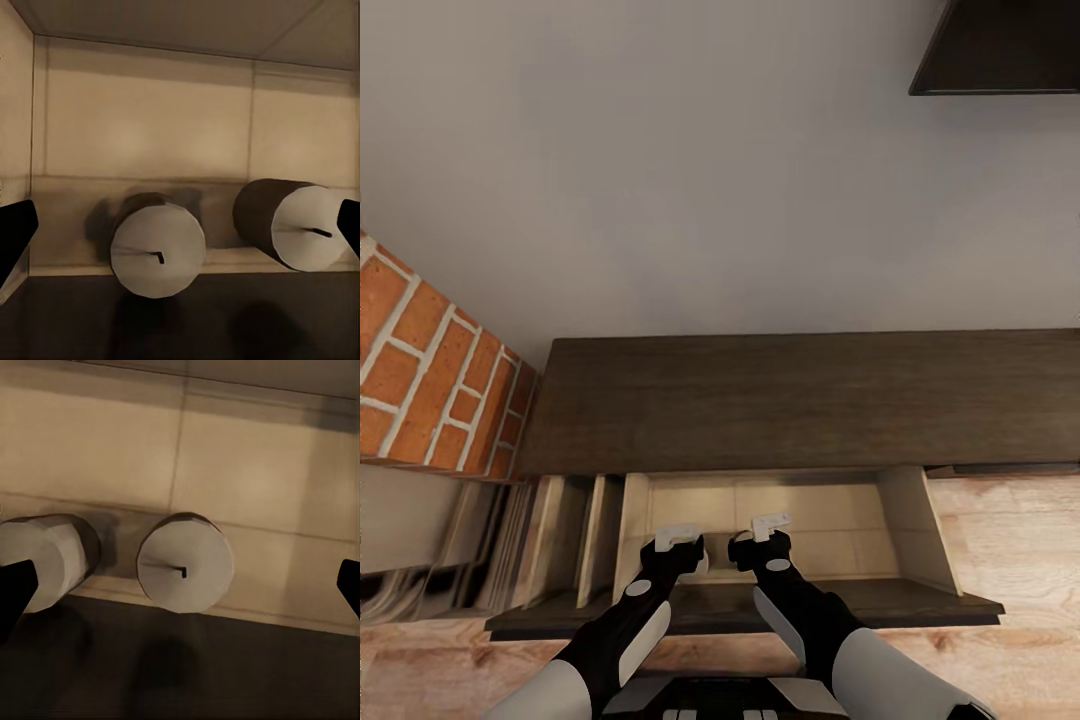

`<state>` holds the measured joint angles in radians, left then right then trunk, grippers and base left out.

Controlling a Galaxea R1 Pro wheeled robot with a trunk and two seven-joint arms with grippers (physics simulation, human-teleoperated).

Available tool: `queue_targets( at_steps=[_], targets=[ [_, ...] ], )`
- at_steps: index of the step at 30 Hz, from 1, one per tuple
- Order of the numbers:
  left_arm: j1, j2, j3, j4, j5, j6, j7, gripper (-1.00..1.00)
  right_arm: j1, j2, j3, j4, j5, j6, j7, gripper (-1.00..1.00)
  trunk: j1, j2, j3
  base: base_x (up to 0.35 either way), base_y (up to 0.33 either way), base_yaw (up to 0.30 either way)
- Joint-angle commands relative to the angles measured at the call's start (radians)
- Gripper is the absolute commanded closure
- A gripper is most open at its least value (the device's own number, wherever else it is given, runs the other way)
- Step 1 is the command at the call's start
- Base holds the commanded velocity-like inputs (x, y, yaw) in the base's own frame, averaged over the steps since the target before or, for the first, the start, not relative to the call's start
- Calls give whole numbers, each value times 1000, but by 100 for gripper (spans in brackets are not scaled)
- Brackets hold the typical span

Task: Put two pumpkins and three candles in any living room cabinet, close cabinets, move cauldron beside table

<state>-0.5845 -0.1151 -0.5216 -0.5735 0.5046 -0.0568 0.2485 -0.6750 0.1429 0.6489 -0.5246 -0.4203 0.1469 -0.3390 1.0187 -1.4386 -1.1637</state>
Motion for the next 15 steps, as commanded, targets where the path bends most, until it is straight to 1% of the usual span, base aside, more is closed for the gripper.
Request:
queue_targets(
  at_steps=[1, 15],
  targets=[
    [0, 0, 0, 0, 0, 0, 0, -100, 0, 0, 0, 0, 0, 0, 0, -100, -4, 7, 3, 0, 0, 0],
    [0, 0, 0, 0, 0, 0, 0, -100, 0, 0, 0, 0, 1, 0, 0, -100, -58, 105, 47, 0, 0, 0]
  ],
)
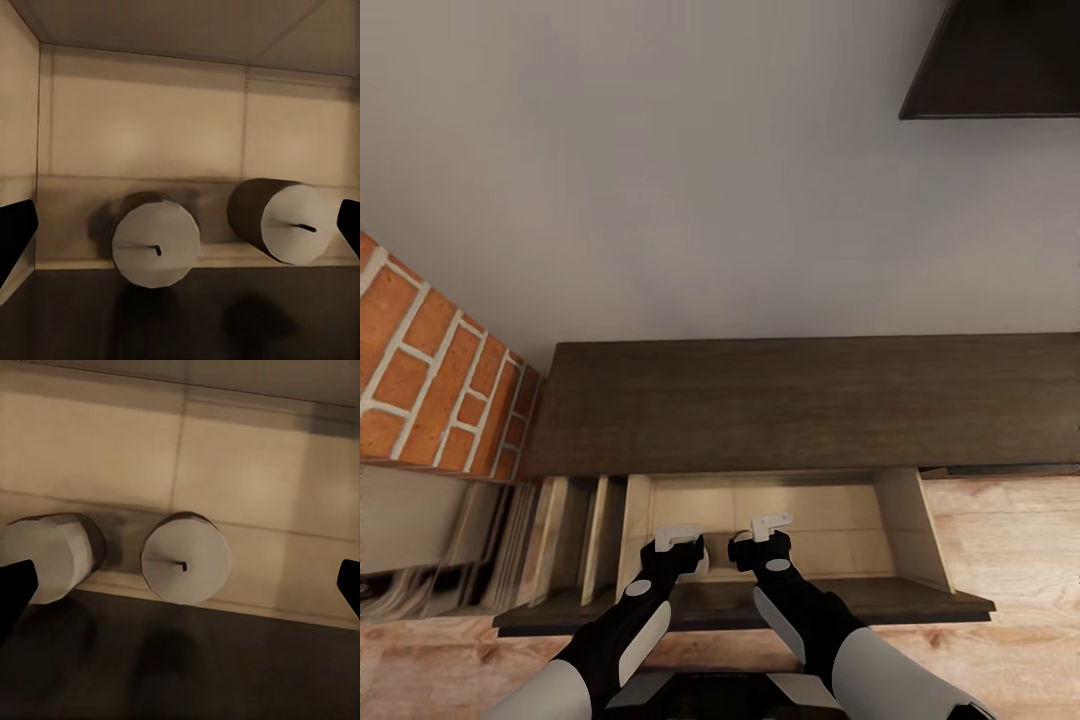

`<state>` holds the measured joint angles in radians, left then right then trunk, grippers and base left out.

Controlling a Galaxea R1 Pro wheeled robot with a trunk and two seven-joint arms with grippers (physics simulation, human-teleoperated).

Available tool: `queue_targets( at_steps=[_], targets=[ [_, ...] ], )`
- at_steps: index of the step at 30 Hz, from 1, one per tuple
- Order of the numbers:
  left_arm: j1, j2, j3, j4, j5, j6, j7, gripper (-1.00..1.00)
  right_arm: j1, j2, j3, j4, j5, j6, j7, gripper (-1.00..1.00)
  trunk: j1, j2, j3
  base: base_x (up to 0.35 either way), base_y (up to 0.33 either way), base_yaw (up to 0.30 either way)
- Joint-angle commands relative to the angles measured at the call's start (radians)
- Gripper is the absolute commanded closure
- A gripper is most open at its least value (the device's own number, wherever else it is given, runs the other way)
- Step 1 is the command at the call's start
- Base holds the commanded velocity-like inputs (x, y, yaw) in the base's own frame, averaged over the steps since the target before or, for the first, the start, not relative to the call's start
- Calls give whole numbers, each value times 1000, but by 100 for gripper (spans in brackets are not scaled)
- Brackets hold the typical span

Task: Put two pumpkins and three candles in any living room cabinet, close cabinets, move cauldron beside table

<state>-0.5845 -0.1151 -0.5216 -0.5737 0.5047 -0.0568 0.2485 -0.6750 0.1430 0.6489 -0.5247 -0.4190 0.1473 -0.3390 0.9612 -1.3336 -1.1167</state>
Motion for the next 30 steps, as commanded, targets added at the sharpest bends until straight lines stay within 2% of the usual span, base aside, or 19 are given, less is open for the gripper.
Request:
queue_targets(
  at_steps=[1, 20, 30],
  targets=[
    [0, 0, 0, 0, 0, 0, 0, -100, 0, 0, 0, 0, 0, 0, 0, -100, -4, 7, 3, 0, 0, 0],
    [0, 0, 0, 0, 0, 0, 1, -100, 0, 0, 0, 0, -1, 8, 0, -100, -77, 140, 63, -5, 0, 0],
    [0, 0, 0, 0, 0, 0, 2, -100, 0, 0, 0, 0, -1, 8, 0, -100, -115, 210, 94, -281, 0, 0]
  ],
)
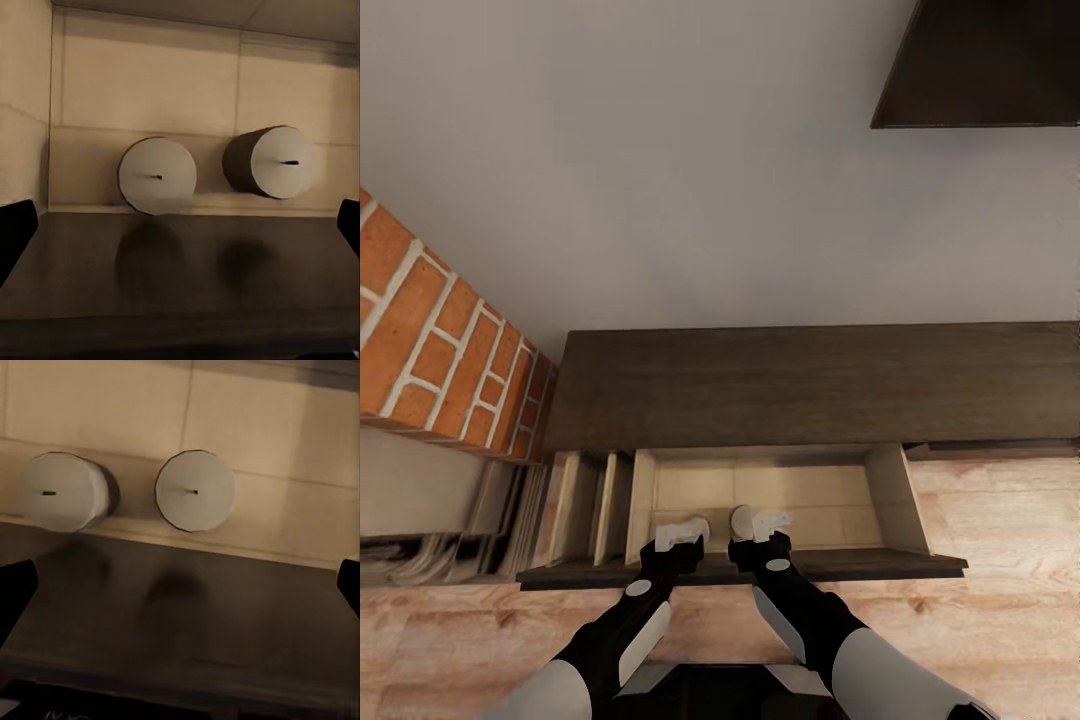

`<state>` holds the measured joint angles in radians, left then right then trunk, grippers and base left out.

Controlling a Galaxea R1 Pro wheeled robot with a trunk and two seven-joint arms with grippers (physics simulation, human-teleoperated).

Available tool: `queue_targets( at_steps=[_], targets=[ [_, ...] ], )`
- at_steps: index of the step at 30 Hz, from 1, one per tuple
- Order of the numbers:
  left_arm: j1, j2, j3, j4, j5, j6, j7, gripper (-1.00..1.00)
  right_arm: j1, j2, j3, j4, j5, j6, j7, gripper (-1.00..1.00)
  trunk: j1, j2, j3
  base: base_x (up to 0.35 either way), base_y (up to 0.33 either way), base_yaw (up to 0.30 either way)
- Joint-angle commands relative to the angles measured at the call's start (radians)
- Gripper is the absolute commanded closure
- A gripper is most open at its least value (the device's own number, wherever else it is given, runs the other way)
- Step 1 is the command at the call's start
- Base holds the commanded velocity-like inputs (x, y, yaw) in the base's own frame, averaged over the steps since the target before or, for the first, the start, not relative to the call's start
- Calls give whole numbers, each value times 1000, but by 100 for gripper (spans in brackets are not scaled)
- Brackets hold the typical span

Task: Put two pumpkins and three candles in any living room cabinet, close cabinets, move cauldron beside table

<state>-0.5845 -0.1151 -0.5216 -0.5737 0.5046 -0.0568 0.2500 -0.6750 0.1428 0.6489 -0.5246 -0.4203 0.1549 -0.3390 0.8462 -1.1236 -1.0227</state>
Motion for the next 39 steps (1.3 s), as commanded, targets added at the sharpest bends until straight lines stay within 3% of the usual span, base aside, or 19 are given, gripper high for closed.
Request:
queue_targets(
  at_steps=[1, 4, 7, 9, 11, 14, 15, 20, 22, 24, 27, 39],
  targets=[
    [0, 0, 0, -1, 0, 0, 0, -100, 0, 0, 0, -1, 0, 0, 0, -100, -4, 7, 3, -153, 0, 0],
    [0, 0, 0, -16, 0, 1, 0, -100, 0, -6, 0, -14, 1, 0, 1, -100, -15, 28, 13, -50, 0, 0],
    [0, 22, 1, -130, 1, 37, 1, -100, 1, -75, 0, -126, -5, 11, 9, -100, -27, 49, 22, -10, 0, 0],
    [1, 49, 7, -211, 5, 107, 0, -100, 6, -120, 0, -204, -14, 24, 33, -100, -35, 63, 28, -3, 0, 0],
    [10, 65, 25, -306, 14, 201, 0, -100, 9, -168, -1, -281, -52, 42, 76, -100, -42, 77, 35, -1, 0, 0],
    [51, 107, 61, -525, 20, 384, 0, -100, 12, -296, 0, -404, -246, 102, 149, -100, -54, 98, 44, 0, 0, 0],
    [59, 116, 69, -550, 21, 402, 0, -100, 12, -318, 0, -414, -274, 113, 153, -100, -58, 105, 47, 0, 0, 0],
    [72, 144, 95, -573, 32, 451, -1, -100, 12, -386, 1, -419, -326, 225, 158, -100, -77, 140, 63, 0, 0, 0],
    [86, 157, 97, -581, 33, 582, -2, -100, 12, -410, 2, -418, -329, 293, 158, -100, -84, 154, 69, -6, 0, 0],
    [118, 200, 109, -615, 38, 682, -6, -100, 12, -435, 2, -417, -327, 352, 158, -100, -92, 168, 75, -196, 0, 0],
    [151, 220, 113, -618, 58, 702, -10, -100, 12, -445, 3, -417, -328, 384, 158, -100, -104, 189, 85, -311, 0, 0],
    [164, 216, 111, -584, 66, 710, -8, -100, 16, -443, 7, -356, -328, 404, 158, -100, -150, 273, 122, -327, 0, 0]
  ],
)
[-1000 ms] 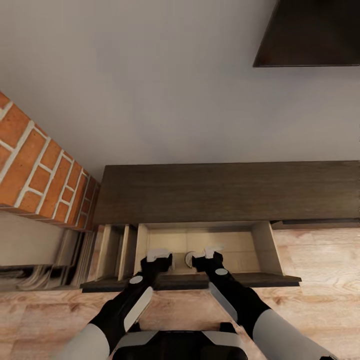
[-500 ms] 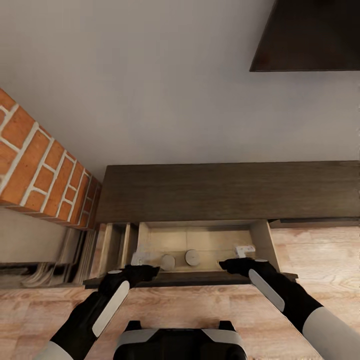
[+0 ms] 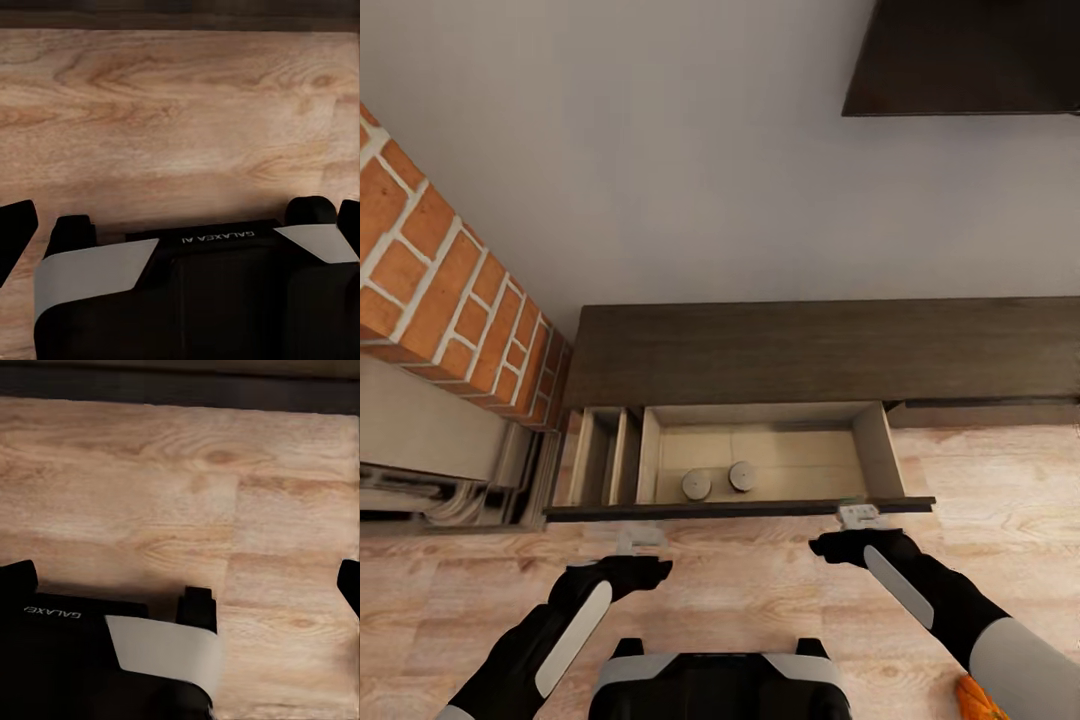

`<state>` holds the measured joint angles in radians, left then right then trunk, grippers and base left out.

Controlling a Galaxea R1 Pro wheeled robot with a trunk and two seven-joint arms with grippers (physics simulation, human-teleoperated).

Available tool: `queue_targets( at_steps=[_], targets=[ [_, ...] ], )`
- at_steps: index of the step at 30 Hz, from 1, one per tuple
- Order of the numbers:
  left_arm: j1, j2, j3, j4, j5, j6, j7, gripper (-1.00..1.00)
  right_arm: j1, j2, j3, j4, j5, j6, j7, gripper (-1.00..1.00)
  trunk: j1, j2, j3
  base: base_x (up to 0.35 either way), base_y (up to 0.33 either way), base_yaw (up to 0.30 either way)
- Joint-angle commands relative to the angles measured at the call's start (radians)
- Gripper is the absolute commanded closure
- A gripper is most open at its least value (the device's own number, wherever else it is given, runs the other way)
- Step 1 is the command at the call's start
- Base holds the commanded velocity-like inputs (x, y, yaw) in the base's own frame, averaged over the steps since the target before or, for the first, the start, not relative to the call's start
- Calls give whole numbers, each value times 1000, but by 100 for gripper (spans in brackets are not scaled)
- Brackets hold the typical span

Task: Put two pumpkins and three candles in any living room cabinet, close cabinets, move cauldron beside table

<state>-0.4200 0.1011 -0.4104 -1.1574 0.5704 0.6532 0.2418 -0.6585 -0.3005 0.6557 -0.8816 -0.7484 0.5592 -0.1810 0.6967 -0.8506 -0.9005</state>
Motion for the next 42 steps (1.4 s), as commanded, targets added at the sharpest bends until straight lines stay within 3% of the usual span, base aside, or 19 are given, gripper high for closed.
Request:
queue_targets(
  at_steps=[1, 6, 8, 13, 15, 16, 18, 23, 25, 26, 27, 30, 34, 42],
  targets=[
    [0, -1, 0, 3, 0, 1, 0, -100, 0, 1, 0, 21, 0, 7, 0, -100, -4, 7, 3, -214, 0, 0],
    [1, -4, 0, 67, -1, 2, 1, -100, 2, 5, 4, 112, 2, 38, 1, -100, -23, 42, 19, -68, 0, 0],
    [1, -12, 1, 92, 0, 1, 1, -100, 6, 6, 22, 145, 3, 40, 1, -100, -31, 56, 25, -11, 0, 0],
    [0, -27, 0, 169, -1, -3, 0, -100, 23, 25, 152, 230, 2, 31, 5, -100, -35, 63, 28, -2, 0, 0],
    [0, -50, -1, 225, -2, -10, -1, -100, 32, 39, 181, 261, 3, 4, 6, -100, -35, 63, 28, 0, 0, 0],
    [0, -65, -1, 282, -3, -29, -1, -100, 43, 50, 191, 284, 4, -49, 6, -100, -35, 63, 28, 0, 0, 0],
    [1, -88, -1, 374, -8, -126, -1, -100, 61, 75, 196, 329, 5, -178, 5, -100, -35, 63, 28, 0, 0, 0],
    [0, -110, -11, 519, -11, -325, -2, -100, 77, 117, 198, 444, 8, -370, 5, -100, -35, 63, 28, 0, 0, 0],
    [0, -114, -29, 545, -12, -372, -2, -100, 82, 126, 198, 476, 13, -445, 5, -100, -35, 63, 28, 0, 0, 0],
    [0, -116, -59, 560, -12, -404, -2, -100, 87, 137, 199, 497, 18, -534, 5, -100, -35, 63, 28, 0, 0, 0],
    [0, -115, -76, 564, -13, -412, 1, -100, 91, 142, 199, 506, 20, -567, 5, -100, -35, 63, 28, 0, 0, 0],
    [0, -111, -81, 569, -13, -416, 3, -100, 95, 145, 199, 509, 20, -578, 5, -100, -35, 63, 28, 0, 0, 0],
    [0, -115, -82, 575, -12, -471, 5, -100, 117, 149, 199, 509, 23, -614, 3, -100, -35, 63, 28, 0, 0, 30],
    [0, -116, -81, 574, -11, -479, 6, -100, 120, 163, 198, 516, 21, -638, -1, -100, -35, 63, 28, 0, 0, 243]
  ],
)
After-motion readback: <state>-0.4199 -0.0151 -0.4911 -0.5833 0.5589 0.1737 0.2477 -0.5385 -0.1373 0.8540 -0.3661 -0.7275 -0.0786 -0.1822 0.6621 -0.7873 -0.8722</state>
